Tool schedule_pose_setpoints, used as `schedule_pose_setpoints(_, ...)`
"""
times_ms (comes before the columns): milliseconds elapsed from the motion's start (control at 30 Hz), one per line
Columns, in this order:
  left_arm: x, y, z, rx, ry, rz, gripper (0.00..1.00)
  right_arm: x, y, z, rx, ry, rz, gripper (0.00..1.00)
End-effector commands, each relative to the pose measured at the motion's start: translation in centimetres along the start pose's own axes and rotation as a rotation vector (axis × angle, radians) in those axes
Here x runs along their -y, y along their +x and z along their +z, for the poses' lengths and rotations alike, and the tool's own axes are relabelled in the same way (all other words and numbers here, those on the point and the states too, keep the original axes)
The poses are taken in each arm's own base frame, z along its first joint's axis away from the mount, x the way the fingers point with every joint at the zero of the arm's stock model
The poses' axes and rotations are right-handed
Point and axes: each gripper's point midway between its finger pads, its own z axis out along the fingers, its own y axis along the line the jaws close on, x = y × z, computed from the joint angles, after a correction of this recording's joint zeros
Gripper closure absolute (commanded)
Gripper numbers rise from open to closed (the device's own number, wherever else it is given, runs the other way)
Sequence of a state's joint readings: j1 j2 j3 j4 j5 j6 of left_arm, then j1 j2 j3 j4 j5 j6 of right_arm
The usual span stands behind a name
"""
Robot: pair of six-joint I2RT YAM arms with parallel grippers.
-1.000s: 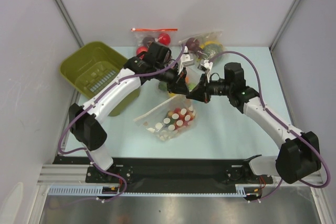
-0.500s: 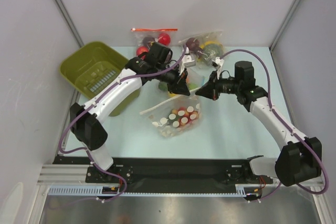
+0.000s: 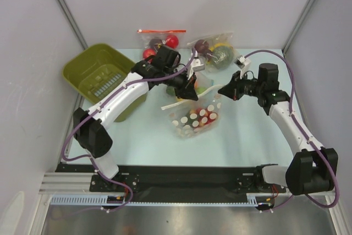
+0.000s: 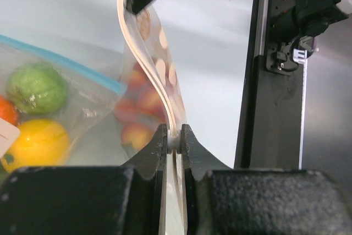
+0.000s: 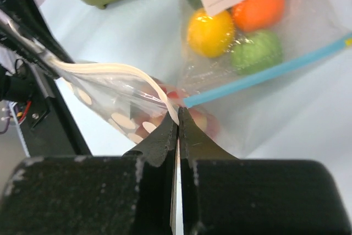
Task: Open the zip-top bag and remove the fake food
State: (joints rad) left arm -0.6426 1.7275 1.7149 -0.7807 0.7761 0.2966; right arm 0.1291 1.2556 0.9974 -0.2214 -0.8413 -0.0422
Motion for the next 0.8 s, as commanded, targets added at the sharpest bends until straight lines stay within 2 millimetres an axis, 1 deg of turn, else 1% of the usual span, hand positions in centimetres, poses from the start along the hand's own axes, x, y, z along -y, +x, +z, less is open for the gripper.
schedule_pose_setpoints(0,0.9,-0.2,-1.5,0.015,-0.018,0.022,1.0,2.9,-1.5,-0.6,0.024,0.123,-0.036,1.0)
schedule_pose_setpoints(33,1.0,-0.1,-1.7,0.016,-0.025,0.025,1.0,3.2,-1.6,-0.7,0.025,0.135,-0.035,1.0)
schedule_pose_setpoints(67,0.8,0.4,-1.8,0.003,-0.038,0.017,1.0,3.5,-1.8,-0.6,0.029,0.141,-0.038,1.0)
schedule_pose_setpoints(133,0.9,0.7,-2.1,-0.002,-0.049,0.015,1.0,4.0,-1.9,-0.6,0.03,0.159,-0.035,1.0)
schedule_pose_setpoints(167,0.8,1.2,-2.0,-0.014,-0.057,0.008,1.0,4.1,-2.0,-0.6,0.031,0.164,-0.036,1.0)
schedule_pose_setpoints(300,1.0,2.2,-2.4,-0.034,-0.076,-0.005,1.0,4.9,-2.7,-0.6,0.036,0.192,-0.046,1.0)
schedule_pose_setpoints(333,1.2,2.2,-2.8,-0.032,-0.085,0.002,1.0,5.2,-2.7,-0.5,0.033,0.201,-0.045,1.0)
schedule_pose_setpoints(400,1.2,2.8,-2.9,-0.044,-0.102,-0.006,1.0,5.6,-2.9,-0.5,0.034,0.213,-0.047,1.0)
schedule_pose_setpoints(600,1.6,3.7,-3.9,-0.053,-0.141,-0.011,1.0,6.7,-3.9,-0.2,0.044,0.236,-0.052,1.0)
schedule_pose_setpoints(633,1.5,3.9,-4.0,-0.057,-0.15,-0.013,1.0,6.8,-4.4,-0.3,0.052,0.242,-0.057,1.0)
schedule_pose_setpoints(667,1.5,4.2,-4.0,-0.062,-0.154,-0.019,1.0,7.0,-4.3,-0.1,0.047,0.243,-0.053,1.0)
schedule_pose_setpoints(767,1.7,4.3,-4.5,-0.05,-0.177,-0.019,1.0,7.4,-4.7,0.0,0.051,0.257,-0.058,1.0)
